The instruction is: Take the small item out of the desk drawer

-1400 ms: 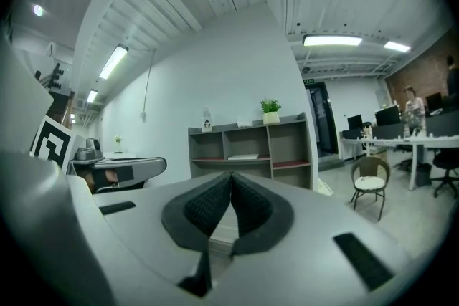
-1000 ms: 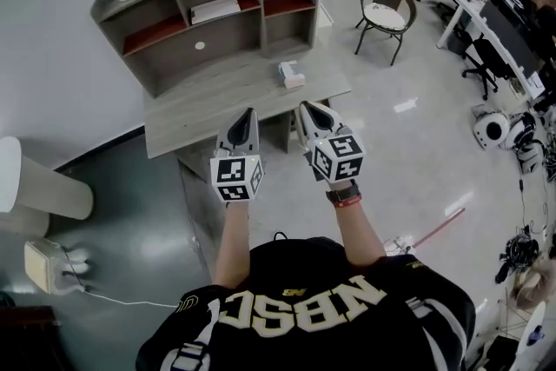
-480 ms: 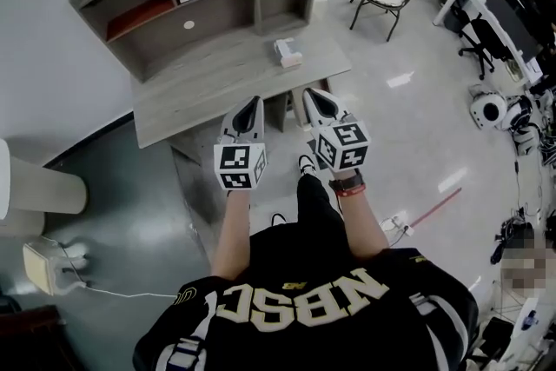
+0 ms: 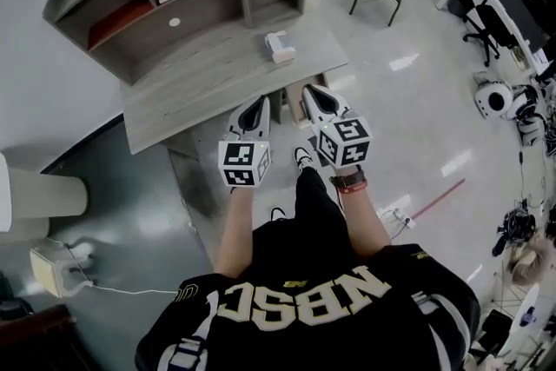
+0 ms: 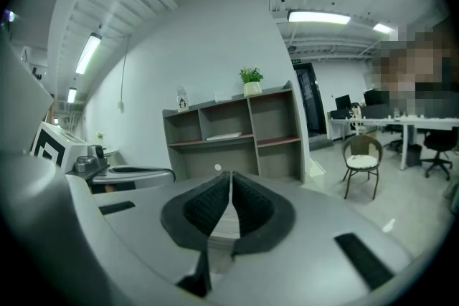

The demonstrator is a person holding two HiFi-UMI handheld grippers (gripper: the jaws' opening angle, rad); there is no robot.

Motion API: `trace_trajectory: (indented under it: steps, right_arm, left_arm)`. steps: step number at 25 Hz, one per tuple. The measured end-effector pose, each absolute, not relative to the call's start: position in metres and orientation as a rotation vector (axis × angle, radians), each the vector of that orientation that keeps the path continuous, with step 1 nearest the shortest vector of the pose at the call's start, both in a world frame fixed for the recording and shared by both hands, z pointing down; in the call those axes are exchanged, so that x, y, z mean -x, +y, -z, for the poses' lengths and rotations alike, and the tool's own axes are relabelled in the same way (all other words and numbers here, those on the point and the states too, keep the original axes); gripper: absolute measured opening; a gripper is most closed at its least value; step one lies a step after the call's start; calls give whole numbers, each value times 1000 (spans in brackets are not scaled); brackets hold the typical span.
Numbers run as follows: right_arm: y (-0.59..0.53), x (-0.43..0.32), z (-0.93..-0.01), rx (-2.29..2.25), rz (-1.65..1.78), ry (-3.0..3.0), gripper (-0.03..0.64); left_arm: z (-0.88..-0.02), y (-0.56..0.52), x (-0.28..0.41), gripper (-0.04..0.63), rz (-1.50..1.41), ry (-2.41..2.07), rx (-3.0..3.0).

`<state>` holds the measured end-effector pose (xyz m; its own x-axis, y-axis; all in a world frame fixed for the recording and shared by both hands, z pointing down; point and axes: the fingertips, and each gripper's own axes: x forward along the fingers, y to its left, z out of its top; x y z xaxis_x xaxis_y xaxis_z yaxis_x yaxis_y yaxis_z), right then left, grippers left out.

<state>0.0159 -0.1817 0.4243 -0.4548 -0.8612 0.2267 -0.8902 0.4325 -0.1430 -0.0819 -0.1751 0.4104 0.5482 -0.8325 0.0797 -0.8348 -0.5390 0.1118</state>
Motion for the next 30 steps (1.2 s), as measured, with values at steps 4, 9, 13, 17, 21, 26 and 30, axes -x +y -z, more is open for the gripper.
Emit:
trace_trajectory:
  steps: [4, 9, 13, 17, 21, 26, 30]
  right_arm:
    - [-195, -31, -440, -1566, -407, -2528, 20]
    - [-207, -41, -470, -1522, -459, -2472, 53]
    - [-216, -51, -491, -1496, -499, -2430, 82]
    - [-225, -54, -509, -1458, -524, -2428, 107]
    - [-233, -62, -528, -1430, -550, -2402, 124]
    - [-243, -66, -553, -1394, -600, -2362, 149]
    - [-250, -69, -577, -1354, -638, -2327, 164]
  left_arm:
    - [-424, -189, 67, 6, -59, -1413, -2622]
    - [-450, -203, 53, 6, -114, -1381, -2587]
    - [-467, -213, 39, 6, -155, -1354, -2576]
    - [-478, -224, 28, 6, -153, -1319, -2543]
    - [-486, -234, 20, 6, -170, -1319, -2534]
    - [-501, -243, 22, 6, -199, -1324, -2498]
    - [-519, -249, 19, 6, -237, -1322, -2476]
